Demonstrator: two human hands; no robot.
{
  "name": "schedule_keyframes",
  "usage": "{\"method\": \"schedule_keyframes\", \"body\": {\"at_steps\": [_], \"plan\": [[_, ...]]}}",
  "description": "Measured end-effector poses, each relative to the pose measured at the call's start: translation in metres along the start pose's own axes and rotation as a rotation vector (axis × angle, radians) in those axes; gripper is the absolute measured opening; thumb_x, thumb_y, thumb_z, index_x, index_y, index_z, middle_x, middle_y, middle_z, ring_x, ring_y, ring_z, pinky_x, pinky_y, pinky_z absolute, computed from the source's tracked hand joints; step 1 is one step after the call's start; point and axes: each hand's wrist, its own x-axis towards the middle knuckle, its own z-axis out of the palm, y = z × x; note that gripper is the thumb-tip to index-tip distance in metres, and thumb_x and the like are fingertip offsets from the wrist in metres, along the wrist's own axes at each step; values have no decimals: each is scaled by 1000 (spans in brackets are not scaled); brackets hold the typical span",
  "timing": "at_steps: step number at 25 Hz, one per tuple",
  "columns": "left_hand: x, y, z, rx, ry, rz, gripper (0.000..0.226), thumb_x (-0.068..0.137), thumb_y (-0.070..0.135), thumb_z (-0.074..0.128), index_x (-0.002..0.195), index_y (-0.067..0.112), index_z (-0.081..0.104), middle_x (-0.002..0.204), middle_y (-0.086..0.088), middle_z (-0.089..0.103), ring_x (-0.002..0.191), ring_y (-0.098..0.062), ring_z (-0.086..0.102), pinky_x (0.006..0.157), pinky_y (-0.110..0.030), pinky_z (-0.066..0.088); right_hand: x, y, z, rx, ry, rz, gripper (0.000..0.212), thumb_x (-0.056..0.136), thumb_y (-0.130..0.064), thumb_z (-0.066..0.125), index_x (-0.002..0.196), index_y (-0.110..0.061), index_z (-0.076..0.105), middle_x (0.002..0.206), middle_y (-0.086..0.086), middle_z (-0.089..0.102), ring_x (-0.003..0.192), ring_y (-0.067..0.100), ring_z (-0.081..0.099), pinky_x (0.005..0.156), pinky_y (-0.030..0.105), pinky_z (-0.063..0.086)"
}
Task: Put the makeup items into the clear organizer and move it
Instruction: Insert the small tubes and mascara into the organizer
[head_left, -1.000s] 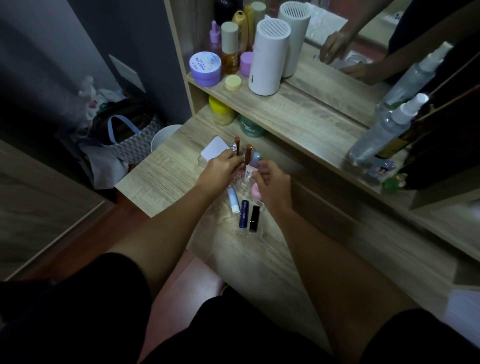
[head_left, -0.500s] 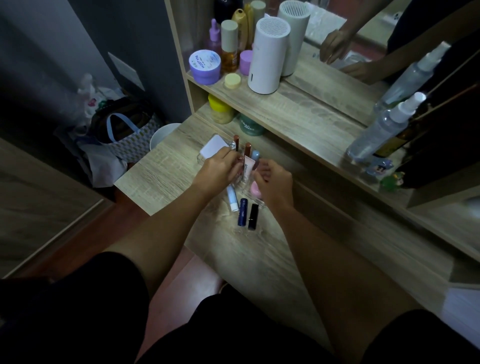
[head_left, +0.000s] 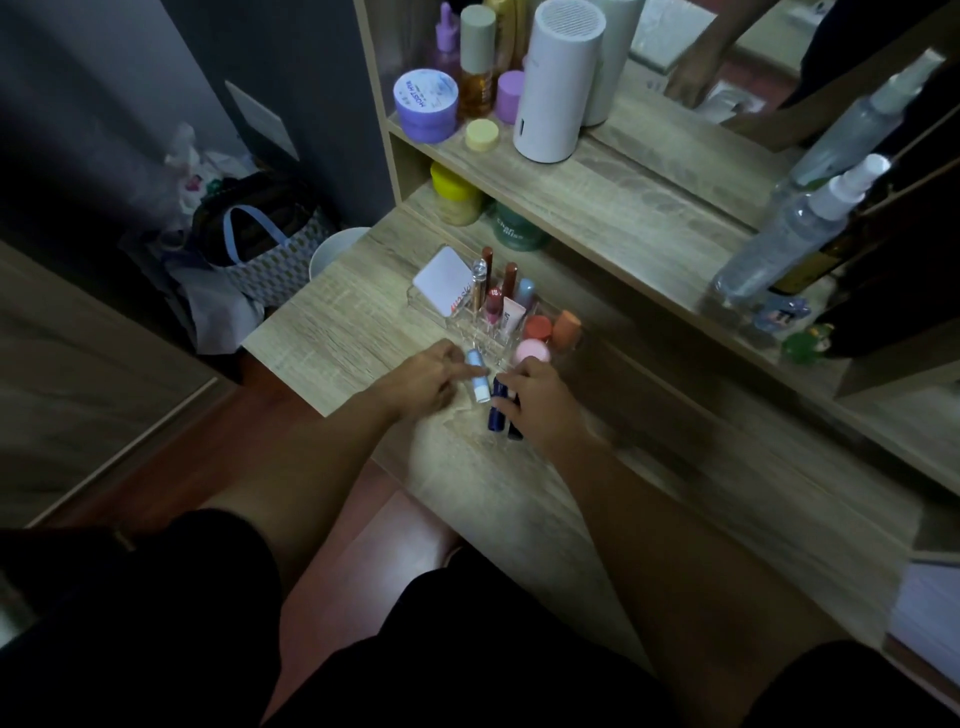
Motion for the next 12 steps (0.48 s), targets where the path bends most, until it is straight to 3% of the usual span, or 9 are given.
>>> {"method": "schedule_keyframes", "body": {"at_steps": [5, 12], "plan": [[-1, -4, 4, -1, 88, -25, 31, 85, 10, 55, 115, 8, 63, 110, -24, 57, 99, -36, 58, 86, -37, 47, 2, -10, 1, -99, -25, 12, 38, 88, -23, 61, 123, -8, 58, 119, 15, 58, 110, 31, 53, 96, 44, 47], [0, -16, 3, -5, 126, -115, 28, 81, 17, 63, 104, 4, 54, 100, -22, 61, 92, -37, 58, 75, -37, 44, 9, -19, -2, -195, -65, 2, 34, 89, -22, 58, 118, -5, 55, 114, 19, 62, 106, 34, 57, 89, 47, 50]]}}
